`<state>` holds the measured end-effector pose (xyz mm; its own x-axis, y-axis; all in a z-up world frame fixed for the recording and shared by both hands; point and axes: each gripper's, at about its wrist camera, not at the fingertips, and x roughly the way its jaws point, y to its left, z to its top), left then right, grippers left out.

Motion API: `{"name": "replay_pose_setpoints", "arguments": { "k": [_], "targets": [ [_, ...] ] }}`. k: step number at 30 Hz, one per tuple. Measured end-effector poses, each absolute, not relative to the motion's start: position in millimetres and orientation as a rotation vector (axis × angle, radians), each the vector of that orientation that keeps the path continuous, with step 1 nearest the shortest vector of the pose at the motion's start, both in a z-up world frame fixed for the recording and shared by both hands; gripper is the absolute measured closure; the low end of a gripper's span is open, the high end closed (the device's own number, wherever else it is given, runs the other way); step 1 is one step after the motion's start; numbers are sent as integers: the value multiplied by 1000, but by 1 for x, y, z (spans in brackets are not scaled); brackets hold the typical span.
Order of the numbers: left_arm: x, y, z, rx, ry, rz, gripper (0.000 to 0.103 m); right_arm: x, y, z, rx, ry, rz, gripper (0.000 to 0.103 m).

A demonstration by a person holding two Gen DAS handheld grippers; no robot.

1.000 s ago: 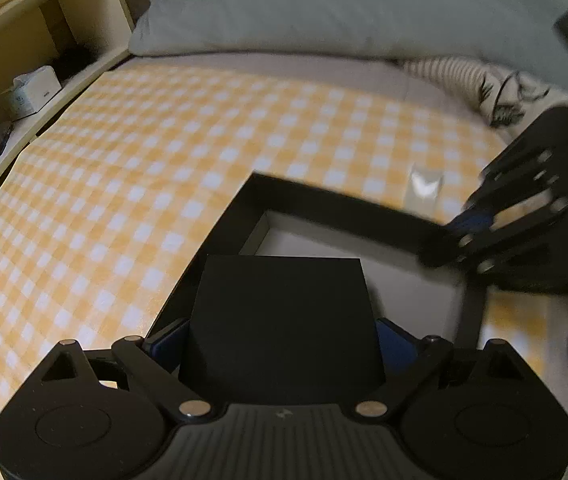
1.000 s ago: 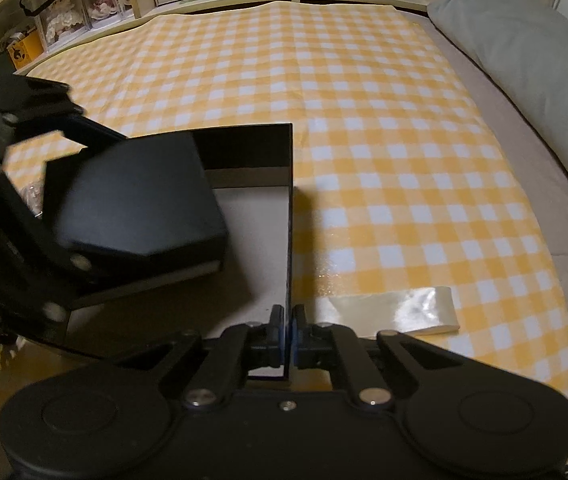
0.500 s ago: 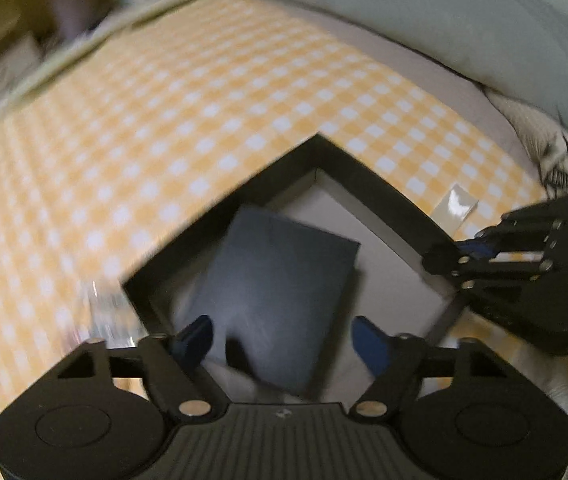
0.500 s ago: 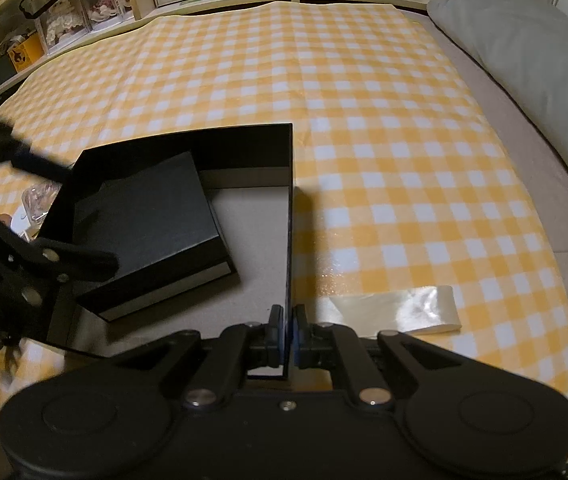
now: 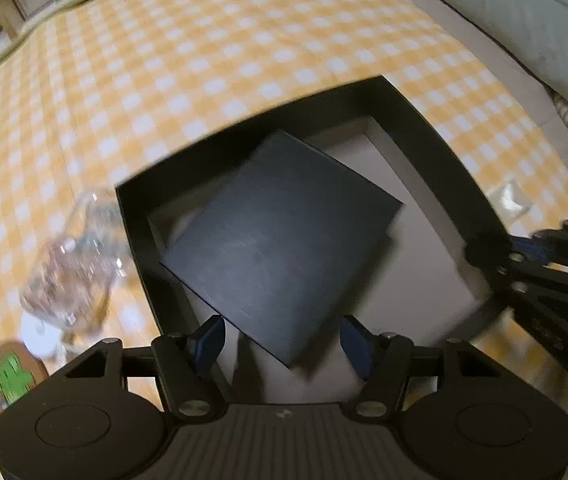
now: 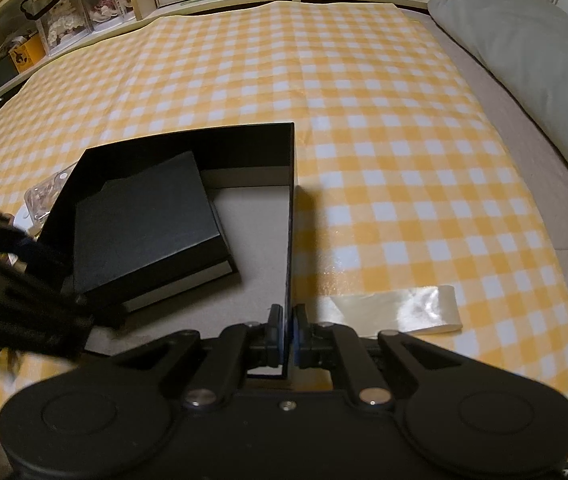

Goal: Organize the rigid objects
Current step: 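Lower the black box into the open black tray and open the left gripper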

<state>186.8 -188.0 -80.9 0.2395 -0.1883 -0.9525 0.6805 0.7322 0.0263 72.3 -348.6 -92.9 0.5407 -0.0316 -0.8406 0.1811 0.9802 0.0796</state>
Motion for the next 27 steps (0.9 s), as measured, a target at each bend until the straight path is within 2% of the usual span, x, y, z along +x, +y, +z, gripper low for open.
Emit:
{"name": "replay_pose_setpoints", "arguments": {
  "k": [2, 4, 5, 14, 21, 23, 24, 25, 27],
  "targets": [
    [189, -188, -82, 539, 1133, -684, 40, 71, -347, -92, 160, 993, -126, 98],
    [190, -189, -82, 601, 1070, -743, 47, 70, -346, -92, 152, 992, -124, 98],
    [191, -190, -82, 617, 1049, -761, 48, 70, -344, -92, 144, 990, -122, 98],
    [191, -210, -83, 608, 961, -888, 49, 72, -339, -93, 101, 986, -96, 97],
    [192, -212, -87, 575, 947, -881, 46, 72, -335, -94, 80, 983, -91, 96],
    [193, -209, -87, 549, 950, -873, 41, 72, -335, -94, 81, 983, -91, 96],
    [192, -206, -85, 529, 945, -860, 30, 72, -335, -94, 84, 982, -92, 96],
    [190, -202, -81, 501, 936, -849, 25, 72, -336, -94, 90, 981, -93, 96],
    [186, -192, -74, 442, 932, -844, 21, 72, -335, -95, 95, 979, -98, 96]
  ]
}}
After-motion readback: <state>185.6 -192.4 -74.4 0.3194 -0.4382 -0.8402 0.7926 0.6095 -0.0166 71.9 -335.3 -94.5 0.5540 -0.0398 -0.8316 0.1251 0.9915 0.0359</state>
